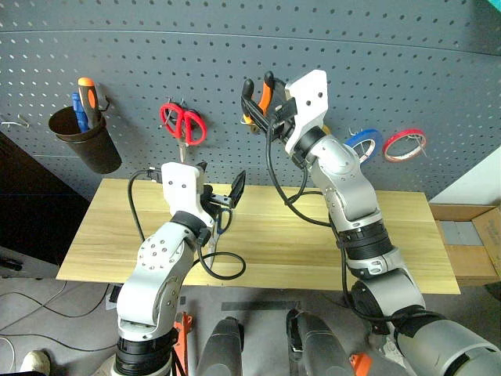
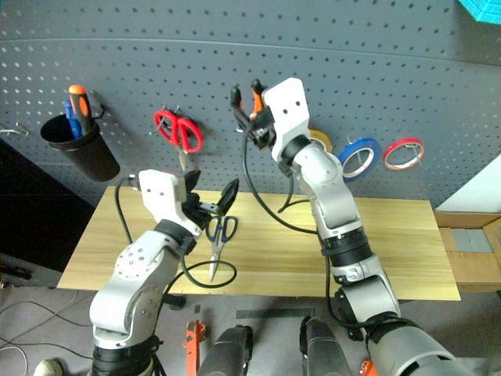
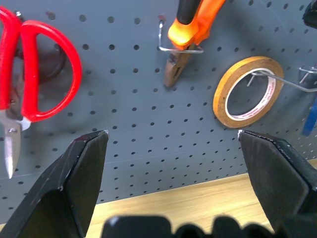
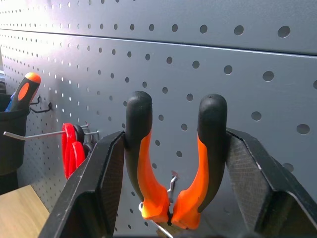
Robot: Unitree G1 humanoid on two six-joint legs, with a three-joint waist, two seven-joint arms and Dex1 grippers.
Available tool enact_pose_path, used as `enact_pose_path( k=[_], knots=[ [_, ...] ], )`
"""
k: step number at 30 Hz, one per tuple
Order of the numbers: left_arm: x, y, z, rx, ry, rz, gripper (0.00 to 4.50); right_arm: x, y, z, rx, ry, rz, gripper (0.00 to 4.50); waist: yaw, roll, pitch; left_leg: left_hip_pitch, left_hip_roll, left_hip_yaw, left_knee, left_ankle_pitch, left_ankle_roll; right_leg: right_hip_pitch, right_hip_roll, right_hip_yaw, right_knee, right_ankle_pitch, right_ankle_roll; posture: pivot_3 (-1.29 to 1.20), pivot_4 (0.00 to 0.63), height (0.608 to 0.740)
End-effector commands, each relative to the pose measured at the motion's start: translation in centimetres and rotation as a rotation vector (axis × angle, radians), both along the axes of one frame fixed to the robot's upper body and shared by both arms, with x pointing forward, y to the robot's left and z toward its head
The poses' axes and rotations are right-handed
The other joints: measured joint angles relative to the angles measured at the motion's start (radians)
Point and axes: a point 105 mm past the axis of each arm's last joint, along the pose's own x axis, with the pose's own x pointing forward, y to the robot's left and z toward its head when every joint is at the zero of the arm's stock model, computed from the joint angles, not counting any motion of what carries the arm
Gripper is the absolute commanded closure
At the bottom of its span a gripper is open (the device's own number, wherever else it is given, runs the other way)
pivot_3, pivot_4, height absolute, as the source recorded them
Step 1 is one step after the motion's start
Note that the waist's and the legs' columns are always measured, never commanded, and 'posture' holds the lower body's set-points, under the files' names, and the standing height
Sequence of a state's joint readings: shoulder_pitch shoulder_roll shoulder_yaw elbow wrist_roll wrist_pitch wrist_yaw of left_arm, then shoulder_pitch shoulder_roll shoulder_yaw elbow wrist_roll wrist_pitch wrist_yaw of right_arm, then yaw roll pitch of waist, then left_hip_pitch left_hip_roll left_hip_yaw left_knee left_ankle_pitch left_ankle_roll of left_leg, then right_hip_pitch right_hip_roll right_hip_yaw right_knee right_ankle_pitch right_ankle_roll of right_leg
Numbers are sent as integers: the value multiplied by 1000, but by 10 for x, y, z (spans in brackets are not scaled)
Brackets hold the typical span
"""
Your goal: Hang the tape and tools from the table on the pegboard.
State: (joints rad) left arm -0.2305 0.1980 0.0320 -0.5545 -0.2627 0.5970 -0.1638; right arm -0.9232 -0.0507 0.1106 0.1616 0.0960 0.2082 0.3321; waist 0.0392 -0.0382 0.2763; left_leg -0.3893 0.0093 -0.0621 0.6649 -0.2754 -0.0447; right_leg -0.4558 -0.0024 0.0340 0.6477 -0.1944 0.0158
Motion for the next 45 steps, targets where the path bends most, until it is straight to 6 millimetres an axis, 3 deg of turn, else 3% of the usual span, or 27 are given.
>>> enact_pose_path(
  k=[1, 5, 12, 18, 24, 32, 35, 37, 42, 45],
  knots=[
    [-2, -3, 9, 0, -50, -9, 0, 6, -7, -2, -21, 22, -36, 1198, 0, 0, 0, 1, 0, 0, 0, 0, 0, 0, 0, 0, 0, 0, 0, 174, 220, 740],
    [-2, -2, 8, -2, -47, -7, 0, 7, -12, -1, -20, 18, -59, 35, -6, 0, 0, 0, 0, 0, 0, 1, 0, 0, 0, 0, 0, 1, -1, 172, 223, 740],
    [-2, 10, 3, -4, -34, 45, 0, 5, -31, -18, -21, 48, -92, 35, -12, 0, 0, 0, 0, 0, 0, 1, 0, 0, 0, 0, 0, 1, 0, 170, 227, 740],
    [-13, 21, -14, 4, 24, 84, 0, -17, -49, -38, -47, 85, -26, 35, -13, 0, 0, -2, 1, 0, 0, 1, 1, 0, 0, 1, -1, 2, 1, 154, 234, 740],
    [-27, 38, -53, 61, 141, 168, 0, -53, -53, -77, -126, 173, 160, 35, -16, 0, 0, 0, 1, -1, -1, 1, 1, 0, 1, 2, -1, 2, 1, 141, 251, 740],
    [-20, 62, -103, 118, 345, 323, 0, -88, -28, -132, -306, 174, 428, 35, -18, 1, 3, 11, 1, 4, 0, 2, 2, 10, 10, 4, -2, -1, 6, 137, 284, 740],
    [-12, 74, -135, 141, 479, 402, 0, -108, -14, -171, -409, 196, 585, 35, -17, 1, 3, 12, 1, 4, 0, 2, 2, 10, 11, 5, -3, -2, 6, 131, 299, 740],
    [-11, 77, -148, 152, 532, 420, 0, -116, -12, -186, -457, 194, 644, 35, -17, 1, 6, 13, 2, 4, -1, 2, 2, 10, 12, 4, -3, -2, 6, 131, 309, 740],
    [-13, 72, -175, 147, 629, 402, 0, -120, -16, -212, -536, 207, 698, 35, -16, 1, 19, 11, 2, 4, -1, 2, 2, 9, 10, 6, -4, -2, 6, 140, 321, 740],
    [-12, 69, -188, 159, 674, 382, 0, -116, -18, -217, -553, 207, 693, 35, -16, 1, 26, 11, 2, 4, -1, 2, 2, 9, 10, 5, -3, -2, 6, 135, 327, 740]
  ],
)
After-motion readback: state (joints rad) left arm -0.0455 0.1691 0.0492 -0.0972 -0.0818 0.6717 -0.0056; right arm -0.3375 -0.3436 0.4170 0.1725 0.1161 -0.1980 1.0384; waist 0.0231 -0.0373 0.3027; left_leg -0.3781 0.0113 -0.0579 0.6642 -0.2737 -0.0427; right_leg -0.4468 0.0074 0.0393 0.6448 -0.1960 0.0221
